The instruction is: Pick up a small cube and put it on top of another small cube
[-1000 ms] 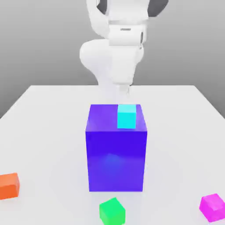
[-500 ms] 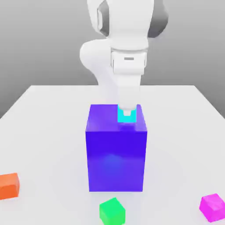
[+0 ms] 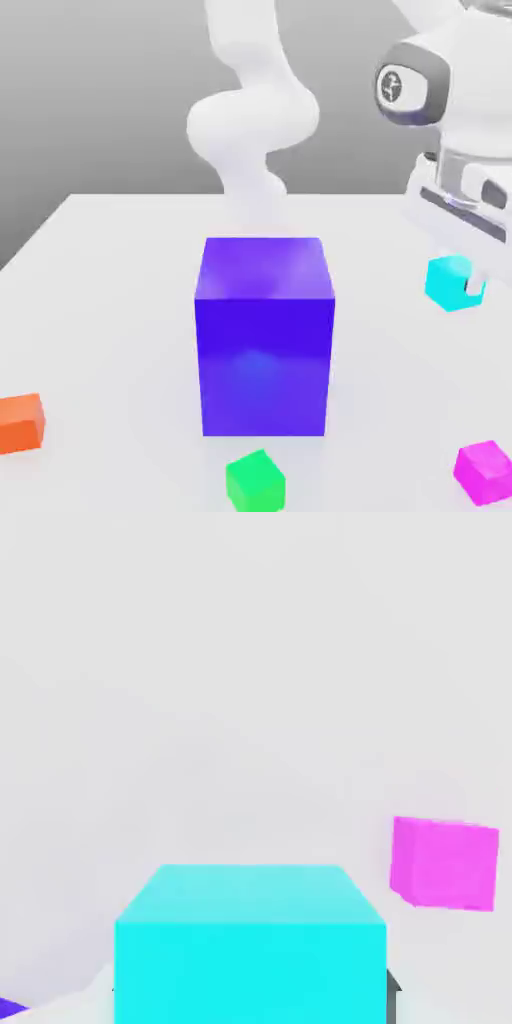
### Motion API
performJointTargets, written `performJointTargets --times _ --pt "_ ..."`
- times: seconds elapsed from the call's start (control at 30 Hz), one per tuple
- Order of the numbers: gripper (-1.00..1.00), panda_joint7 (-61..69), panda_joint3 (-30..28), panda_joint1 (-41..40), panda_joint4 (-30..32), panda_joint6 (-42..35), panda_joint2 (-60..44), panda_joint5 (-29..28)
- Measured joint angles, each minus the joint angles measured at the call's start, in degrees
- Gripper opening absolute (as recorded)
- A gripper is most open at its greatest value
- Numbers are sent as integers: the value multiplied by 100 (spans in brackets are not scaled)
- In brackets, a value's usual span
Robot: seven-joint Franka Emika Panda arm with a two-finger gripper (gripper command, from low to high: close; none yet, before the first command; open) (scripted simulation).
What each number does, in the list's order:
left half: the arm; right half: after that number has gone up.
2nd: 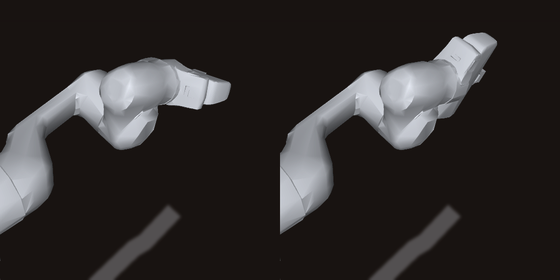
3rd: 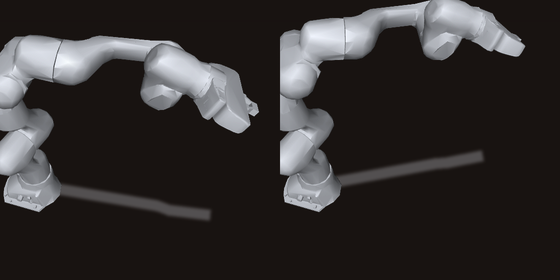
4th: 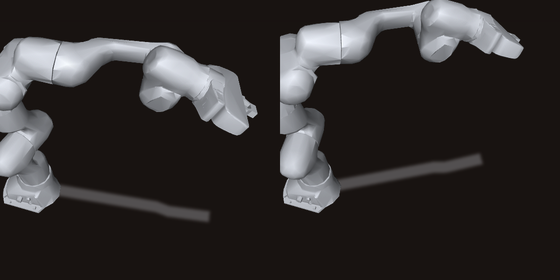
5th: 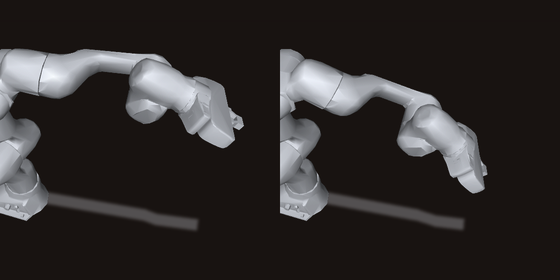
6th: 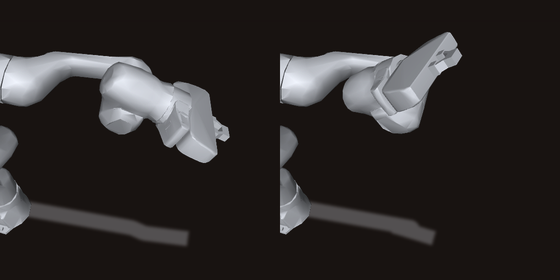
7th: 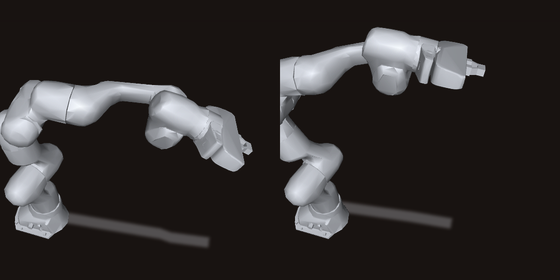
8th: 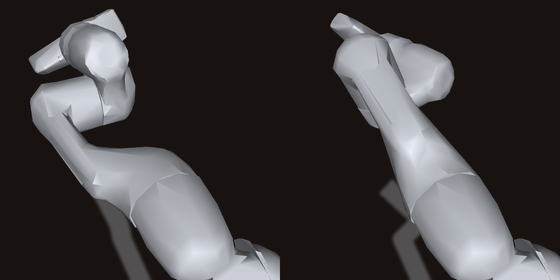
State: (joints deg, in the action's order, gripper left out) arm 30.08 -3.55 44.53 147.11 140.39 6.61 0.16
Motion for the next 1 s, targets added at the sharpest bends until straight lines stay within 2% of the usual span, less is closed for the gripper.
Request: performJointTargets --times 0.13,0.3,0.47,0.5,0.73,0.9,1.0 --pt "-100 -54 339 811 -207 605 -812 56" --pt "-100 -309 634 1337 -463 1370 -1836 -137" --pt "-100 -480 599 1572 -682 2189 -2874 -335" --pt "100 -494 580 1591 -717 2332 -3053 -350" --pt "100 -497 576 1596 -724 2364 -3083 -355" --pt "100 -396 653 1510 -562 1662 -2220 -222" --pt "100 -184 387 1025 -811 1445 -2311 14"
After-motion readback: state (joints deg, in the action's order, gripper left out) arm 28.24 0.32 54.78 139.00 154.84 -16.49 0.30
